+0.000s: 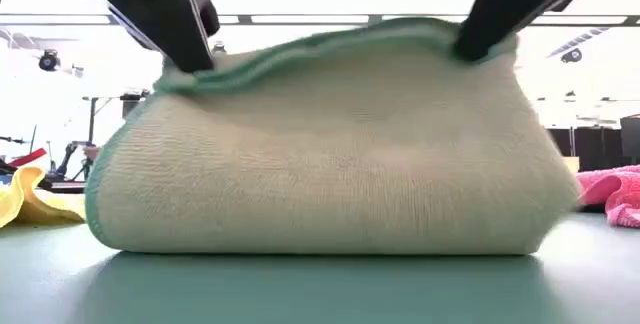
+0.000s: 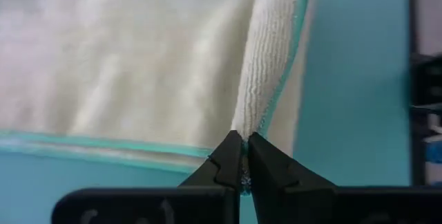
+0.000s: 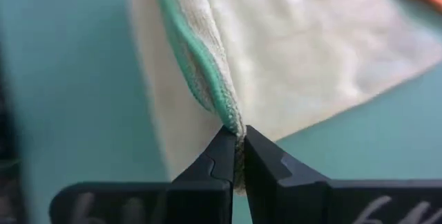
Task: Fold microfiber towels
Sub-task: Fold the light green microfiber towel
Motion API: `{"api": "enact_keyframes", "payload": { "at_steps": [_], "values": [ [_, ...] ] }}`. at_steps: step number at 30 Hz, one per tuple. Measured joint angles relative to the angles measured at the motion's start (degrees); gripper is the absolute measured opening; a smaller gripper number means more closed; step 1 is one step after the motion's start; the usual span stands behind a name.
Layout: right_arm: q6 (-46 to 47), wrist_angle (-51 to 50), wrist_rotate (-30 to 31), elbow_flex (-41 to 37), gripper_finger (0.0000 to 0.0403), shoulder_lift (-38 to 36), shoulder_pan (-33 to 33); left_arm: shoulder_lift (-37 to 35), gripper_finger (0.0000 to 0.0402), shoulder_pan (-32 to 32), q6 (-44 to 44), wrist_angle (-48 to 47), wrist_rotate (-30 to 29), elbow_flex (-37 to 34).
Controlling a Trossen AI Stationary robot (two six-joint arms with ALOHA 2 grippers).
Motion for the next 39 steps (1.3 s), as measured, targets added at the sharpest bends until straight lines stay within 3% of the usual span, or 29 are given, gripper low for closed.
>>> {"api": "enact_keyframes", "payload": {
  "at_steps": [10,24,39],
  "values": [
    [-5.37,-7.13,5.61,-0.24,0.0009,0.0,-7.84,-1.39,0.0001,8.47,-0.15,-8.48,-1.7,-0.52],
    [-11.38,-7.57,6.25,-2.2,0.0009,0.26,-16.92,-1.5,0.0001,18.8,3.32,-12.06,-1.71,-1.14],
    [-9.98,-7.29,4.14,-3.54,0.0009,0.28,-21.21,-1.5,0.0006,22.21,8.26,-12.08,-2.57,-1.32]
  ]
}}
